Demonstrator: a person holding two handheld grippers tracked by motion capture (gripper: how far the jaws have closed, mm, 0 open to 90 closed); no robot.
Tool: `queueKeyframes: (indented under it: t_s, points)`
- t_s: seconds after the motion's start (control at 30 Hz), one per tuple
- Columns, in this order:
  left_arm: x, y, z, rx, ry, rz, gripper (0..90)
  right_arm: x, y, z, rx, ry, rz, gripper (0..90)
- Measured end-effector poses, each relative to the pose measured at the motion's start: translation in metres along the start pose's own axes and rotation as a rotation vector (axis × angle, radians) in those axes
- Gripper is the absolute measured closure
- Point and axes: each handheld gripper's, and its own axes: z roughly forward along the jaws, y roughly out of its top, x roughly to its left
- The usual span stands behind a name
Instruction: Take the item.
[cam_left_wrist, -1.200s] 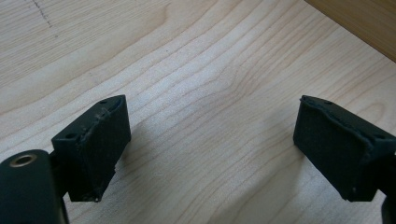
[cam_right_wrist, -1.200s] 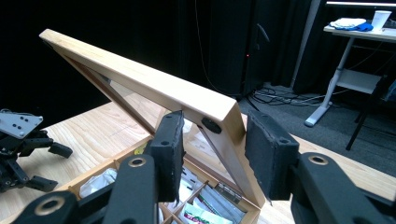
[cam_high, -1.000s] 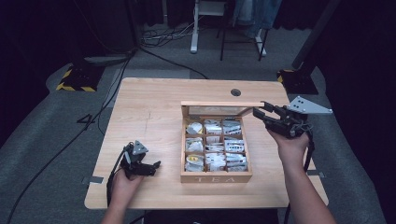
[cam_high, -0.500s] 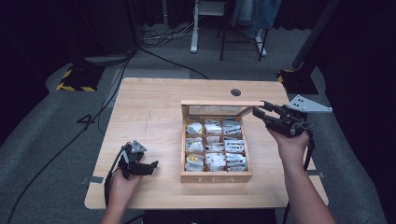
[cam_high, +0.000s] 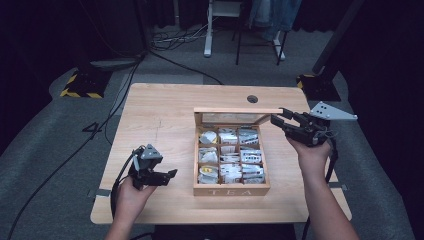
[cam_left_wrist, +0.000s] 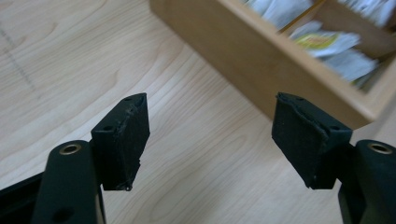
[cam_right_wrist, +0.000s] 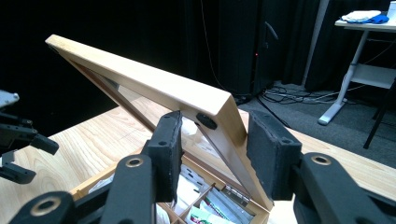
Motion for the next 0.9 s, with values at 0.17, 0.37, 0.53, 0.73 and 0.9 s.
queueKeyframes:
  t_s: [0.17,0.37,0.53,0.73,0.9]
  points:
    - [-0.01,0.015,-0.003,-0.01,-0.039,0.025,28.4,0.0,-0.001,-0.001,-0.004,0.004,0.0,55.3]
    - [-0.034,0.04,-0.002,-0.035,-0.1,0.099,28.5,0.0,-0.002,-0.001,-0.006,0.004,0.004,55.1]
    - [-0.045,0.053,0.004,-0.03,-0.155,0.114,29.5,0.0,-0.002,-0.001,-0.01,0.005,0.007,54.8]
    - [-0.059,0.065,0.013,-0.029,-0.184,0.142,29.7,0.0,-0.002,-0.001,-0.007,0.007,0.004,54.5]
    - [-0.069,0.073,0.022,-0.032,-0.216,0.159,29.7,0.0,-0.002,-0.001,-0.01,0.008,0.005,54.4]
